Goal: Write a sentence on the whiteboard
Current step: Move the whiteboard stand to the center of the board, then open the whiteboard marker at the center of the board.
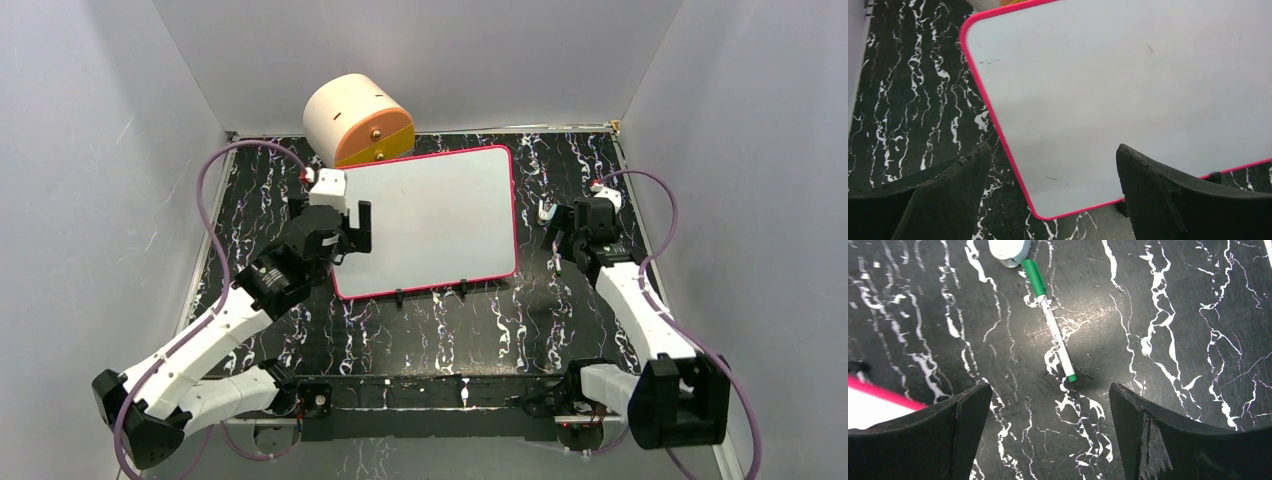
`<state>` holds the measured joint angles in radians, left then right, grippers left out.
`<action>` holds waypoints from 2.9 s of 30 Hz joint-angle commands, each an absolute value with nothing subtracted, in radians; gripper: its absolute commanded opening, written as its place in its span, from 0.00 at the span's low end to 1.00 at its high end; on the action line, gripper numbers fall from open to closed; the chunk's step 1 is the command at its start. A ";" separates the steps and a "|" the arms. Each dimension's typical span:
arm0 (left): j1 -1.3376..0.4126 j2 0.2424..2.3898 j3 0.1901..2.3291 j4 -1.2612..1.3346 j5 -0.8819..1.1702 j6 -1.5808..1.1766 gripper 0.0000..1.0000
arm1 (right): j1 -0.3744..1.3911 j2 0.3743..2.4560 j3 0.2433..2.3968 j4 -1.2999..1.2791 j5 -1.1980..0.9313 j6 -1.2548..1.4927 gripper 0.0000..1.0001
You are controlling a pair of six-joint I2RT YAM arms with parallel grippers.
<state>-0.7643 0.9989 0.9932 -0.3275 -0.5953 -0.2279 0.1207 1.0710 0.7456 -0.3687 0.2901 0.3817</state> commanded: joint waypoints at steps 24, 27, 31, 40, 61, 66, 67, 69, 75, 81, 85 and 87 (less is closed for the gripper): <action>-0.615 0.795 0.847 -0.207 -0.605 -0.184 0.90 | 0.026 1.696 1.040 -0.334 0.117 0.308 0.41; -0.608 0.798 0.847 -0.206 -0.585 -0.183 0.90 | 0.026 1.725 1.045 -0.344 0.109 0.304 0.36; -0.602 0.802 0.844 -0.204 -0.551 -0.176 0.90 | 0.026 1.753 1.049 -0.365 0.107 0.297 0.23; -0.582 0.800 0.838 -0.186 -0.459 -0.180 0.90 | 0.033 1.631 1.003 -0.374 0.109 0.291 0.00; -0.575 0.948 0.950 -0.191 -0.153 -0.463 0.87 | 0.310 1.192 1.124 -0.568 0.048 0.218 0.00; -0.575 0.974 0.967 -0.178 -0.064 -0.538 0.85 | 0.416 1.154 1.170 -0.580 -0.019 0.177 0.00; -0.575 0.979 0.969 -0.175 -0.052 -0.553 0.85 | 0.436 1.147 1.174 -0.579 -0.040 0.168 0.00; -0.575 0.985 0.971 -0.165 -0.033 -0.588 0.84 | 0.473 1.137 1.180 -0.569 -0.083 0.155 0.00; -0.575 1.016 0.959 -0.095 0.050 -0.704 0.82 | 0.558 1.135 1.156 -0.493 -0.224 0.104 0.00; -0.575 1.033 0.913 -0.005 0.106 -0.808 0.79 | 0.649 1.166 1.152 -0.415 -0.249 0.071 0.00; -0.575 1.063 0.902 0.066 0.154 -0.880 0.78 | 0.710 1.198 1.154 -0.384 -0.241 0.054 0.00; -0.575 1.078 0.895 0.095 0.174 -0.915 0.77 | 0.742 1.219 1.156 -0.373 -0.206 0.048 0.00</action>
